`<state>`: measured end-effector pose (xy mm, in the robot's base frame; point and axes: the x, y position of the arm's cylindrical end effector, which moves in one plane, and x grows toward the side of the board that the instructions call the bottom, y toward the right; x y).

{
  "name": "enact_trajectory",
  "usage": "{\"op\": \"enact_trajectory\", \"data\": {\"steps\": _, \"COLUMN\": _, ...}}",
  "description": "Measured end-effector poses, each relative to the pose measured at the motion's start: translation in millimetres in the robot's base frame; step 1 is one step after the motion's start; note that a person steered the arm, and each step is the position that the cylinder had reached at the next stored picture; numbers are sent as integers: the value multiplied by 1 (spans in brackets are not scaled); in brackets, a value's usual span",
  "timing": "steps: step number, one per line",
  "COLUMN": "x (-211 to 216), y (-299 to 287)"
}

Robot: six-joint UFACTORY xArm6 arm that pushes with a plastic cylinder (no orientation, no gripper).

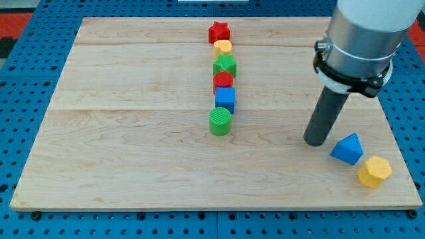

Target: Move blue triangle from the bottom of the green circle

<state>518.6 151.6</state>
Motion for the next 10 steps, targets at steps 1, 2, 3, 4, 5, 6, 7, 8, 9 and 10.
{"op": "enact_trajectory", "data": {"steps": 1, "x": 27, "y": -2}}
{"op": "enact_trajectory", "data": {"steps": 2, "x": 37, "y": 3}}
{"op": "enact_trajectory", "data": {"steps": 3, "x": 21, "y": 15}}
{"op": "enact_trajectory", "data": {"steps": 4, "x": 21, "y": 17}}
{"op": "enact_trajectory", "data": {"steps": 5, "x": 21, "y": 19}}
{"op": "enact_trajectory", "data": {"steps": 6, "x": 19, "y": 24}}
{"op": "enact_trajectory", "data": {"steps": 7, "x": 13, "y": 24}}
{"op": "enact_trajectory", "data": {"steps": 8, "x": 5, "y": 24}}
{"op": "enact_trajectory", "data": {"steps": 9, "x": -6, "y": 31}}
{"op": "enact_trajectory", "data": {"steps": 10, "x": -18, "y": 48}}
